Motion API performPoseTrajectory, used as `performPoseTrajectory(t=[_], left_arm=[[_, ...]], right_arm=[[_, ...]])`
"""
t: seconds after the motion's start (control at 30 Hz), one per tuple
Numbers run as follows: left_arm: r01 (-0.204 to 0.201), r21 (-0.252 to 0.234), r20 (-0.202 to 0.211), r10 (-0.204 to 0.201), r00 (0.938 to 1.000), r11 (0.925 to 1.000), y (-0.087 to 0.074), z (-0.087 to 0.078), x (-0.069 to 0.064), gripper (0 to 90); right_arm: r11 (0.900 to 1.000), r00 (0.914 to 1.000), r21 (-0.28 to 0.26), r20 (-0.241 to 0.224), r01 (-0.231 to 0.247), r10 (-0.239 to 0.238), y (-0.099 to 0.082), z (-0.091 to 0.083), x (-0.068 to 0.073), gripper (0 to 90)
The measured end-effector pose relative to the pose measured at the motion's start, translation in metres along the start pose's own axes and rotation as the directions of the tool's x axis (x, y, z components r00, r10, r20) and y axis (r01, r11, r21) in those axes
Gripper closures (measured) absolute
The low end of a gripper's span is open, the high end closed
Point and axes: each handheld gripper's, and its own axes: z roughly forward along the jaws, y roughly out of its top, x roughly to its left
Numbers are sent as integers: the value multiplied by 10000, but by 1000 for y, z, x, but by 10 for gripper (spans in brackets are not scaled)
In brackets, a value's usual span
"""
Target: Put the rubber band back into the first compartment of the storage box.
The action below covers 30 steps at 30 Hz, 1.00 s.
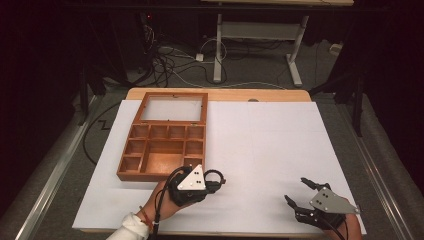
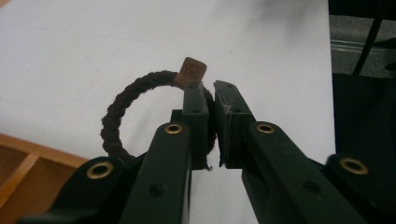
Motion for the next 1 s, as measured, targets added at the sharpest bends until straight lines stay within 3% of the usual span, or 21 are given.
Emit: performPoseTrajectory(t=[0.53, 1.0], left_arm=[[431, -451, -913, -471, 9947, 9981, -11, -33, 22, 818], [890, -635, -1484, -976, 9841, 9940, -22, -53, 41, 818]], right_arm=[[10000, 10000, -42, 72, 24, -24, 0, -1, -1, 284], [10000, 9999, -9, 68, 91, -91, 0, 0, 0, 284]])
